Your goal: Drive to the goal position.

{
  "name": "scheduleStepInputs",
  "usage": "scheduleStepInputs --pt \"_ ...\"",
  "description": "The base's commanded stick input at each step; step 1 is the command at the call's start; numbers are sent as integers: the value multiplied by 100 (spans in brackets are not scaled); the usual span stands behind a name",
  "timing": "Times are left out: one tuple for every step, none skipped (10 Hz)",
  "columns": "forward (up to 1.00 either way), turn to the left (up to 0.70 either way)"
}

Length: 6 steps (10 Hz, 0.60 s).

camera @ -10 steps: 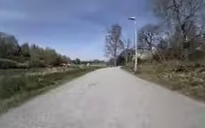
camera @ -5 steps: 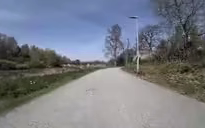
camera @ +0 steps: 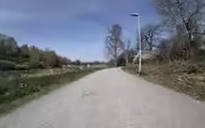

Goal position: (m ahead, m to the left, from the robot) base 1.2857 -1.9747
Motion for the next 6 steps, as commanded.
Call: scheduleStepInputs --pt "85 0" --pt "85 0" --pt "85 0" --pt "85 0" --pt "85 0" --pt "85 0"
